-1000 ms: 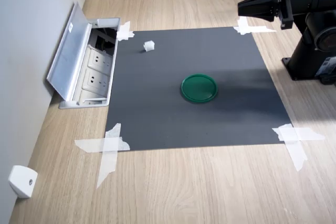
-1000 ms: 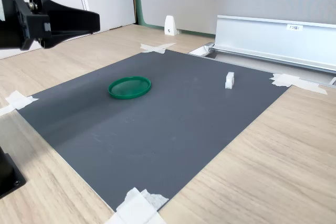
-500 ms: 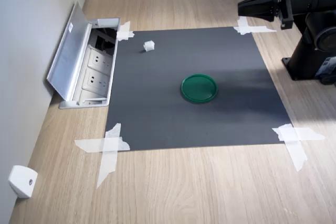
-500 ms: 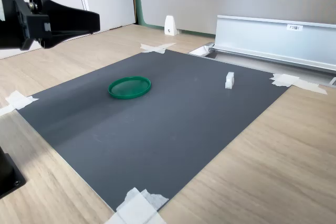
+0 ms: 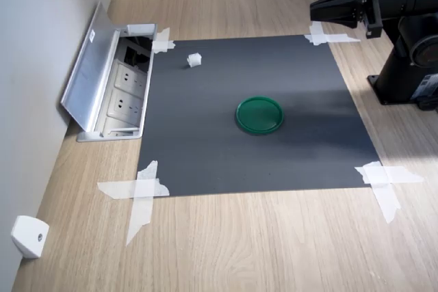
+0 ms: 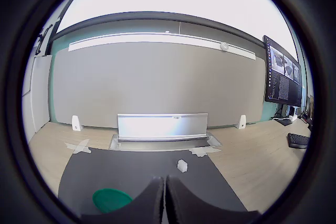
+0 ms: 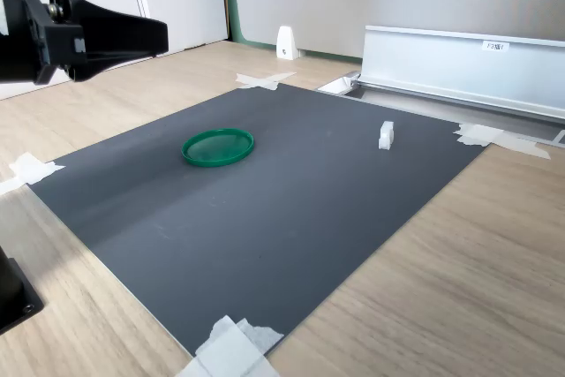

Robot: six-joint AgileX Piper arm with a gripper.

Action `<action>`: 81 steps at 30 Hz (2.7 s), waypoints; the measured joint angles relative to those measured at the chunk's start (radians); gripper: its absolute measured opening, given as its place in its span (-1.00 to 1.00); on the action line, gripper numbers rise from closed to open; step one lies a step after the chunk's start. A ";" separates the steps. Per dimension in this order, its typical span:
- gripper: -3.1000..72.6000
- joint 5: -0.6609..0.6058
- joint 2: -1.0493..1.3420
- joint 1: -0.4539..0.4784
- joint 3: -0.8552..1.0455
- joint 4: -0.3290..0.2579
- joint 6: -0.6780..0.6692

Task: Grasp a white terminal and put it on the green lid.

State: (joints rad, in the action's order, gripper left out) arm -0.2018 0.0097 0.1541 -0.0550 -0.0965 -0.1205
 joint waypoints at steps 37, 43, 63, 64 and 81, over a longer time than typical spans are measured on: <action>-0.85 -0.614 -1.287 0.000 -0.863 0.173 -0.099; -0.42 -0.679 -1.465 0.000 -1.034 0.128 -0.248; 0.93 -0.783 -1.711 0.087 -1.265 0.063 -0.353; 0.93 -0.783 -1.720 0.095 -1.265 0.062 -0.364; 0.94 -0.746 -1.885 0.172 -1.269 0.080 -0.441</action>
State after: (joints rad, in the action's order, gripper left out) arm -0.9477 -1.8749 0.3263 -1.3236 -0.0168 -0.5619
